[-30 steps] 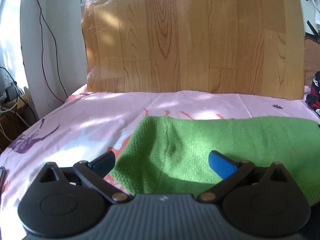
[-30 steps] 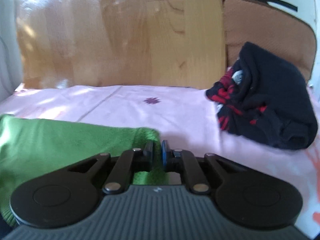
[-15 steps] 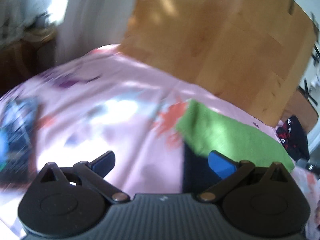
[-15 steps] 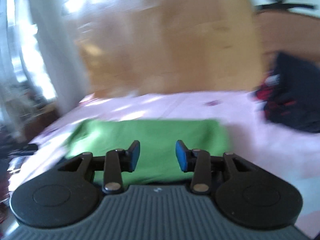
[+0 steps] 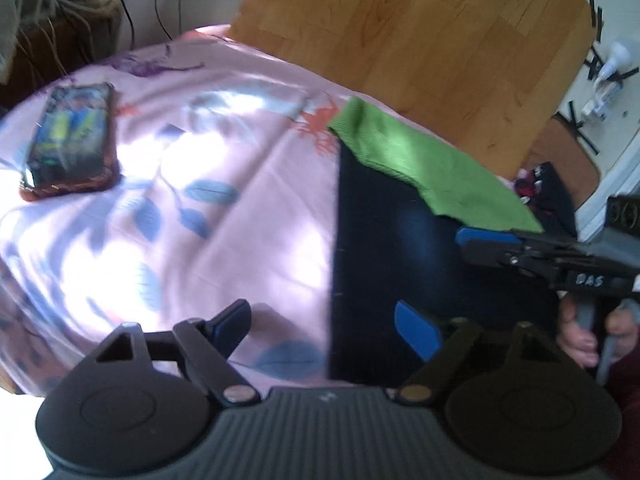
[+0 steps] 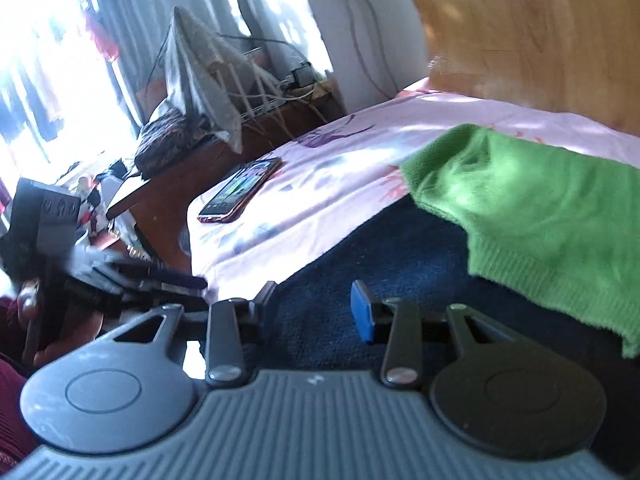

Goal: Fold small clothes

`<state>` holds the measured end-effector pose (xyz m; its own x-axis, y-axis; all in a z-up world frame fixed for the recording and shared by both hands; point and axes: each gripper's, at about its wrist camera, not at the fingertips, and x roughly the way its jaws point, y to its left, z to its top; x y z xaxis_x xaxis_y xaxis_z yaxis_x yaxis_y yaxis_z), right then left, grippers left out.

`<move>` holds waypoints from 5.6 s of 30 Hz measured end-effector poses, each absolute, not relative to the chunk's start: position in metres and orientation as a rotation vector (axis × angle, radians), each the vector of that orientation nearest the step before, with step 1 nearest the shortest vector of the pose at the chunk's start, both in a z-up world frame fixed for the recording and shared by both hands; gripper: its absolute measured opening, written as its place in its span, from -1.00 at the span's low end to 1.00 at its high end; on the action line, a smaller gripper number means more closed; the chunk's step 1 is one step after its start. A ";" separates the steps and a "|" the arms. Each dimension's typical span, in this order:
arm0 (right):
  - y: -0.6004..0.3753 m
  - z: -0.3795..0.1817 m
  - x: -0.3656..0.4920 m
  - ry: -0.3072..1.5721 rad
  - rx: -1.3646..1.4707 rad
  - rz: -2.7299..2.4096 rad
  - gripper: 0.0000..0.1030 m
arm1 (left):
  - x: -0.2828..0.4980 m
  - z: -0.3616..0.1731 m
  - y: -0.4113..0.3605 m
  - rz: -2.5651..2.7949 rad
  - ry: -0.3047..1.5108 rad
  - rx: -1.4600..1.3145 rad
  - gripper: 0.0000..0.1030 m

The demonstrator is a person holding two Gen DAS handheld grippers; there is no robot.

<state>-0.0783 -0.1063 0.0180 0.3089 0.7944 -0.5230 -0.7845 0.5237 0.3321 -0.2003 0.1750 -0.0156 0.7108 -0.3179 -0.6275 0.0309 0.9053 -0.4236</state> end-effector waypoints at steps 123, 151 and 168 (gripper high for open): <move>0.003 -0.001 0.051 0.653 0.043 0.723 -0.09 | -0.031 0.035 0.230 -0.110 0.474 -0.637 -0.12; -0.039 0.022 0.090 0.565 -0.068 0.540 -0.31 | -0.033 -0.011 0.149 -0.023 0.616 -0.339 -0.47; -0.178 0.020 0.037 0.499 0.394 0.490 0.54 | -0.023 0.022 0.156 -0.067 0.522 -0.425 0.99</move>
<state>0.0366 -0.1781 0.0197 0.7686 0.5321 -0.3552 -0.3458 0.8127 0.4691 -0.0232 0.1565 0.0220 0.8667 -0.1690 -0.4693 -0.0447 0.9107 -0.4106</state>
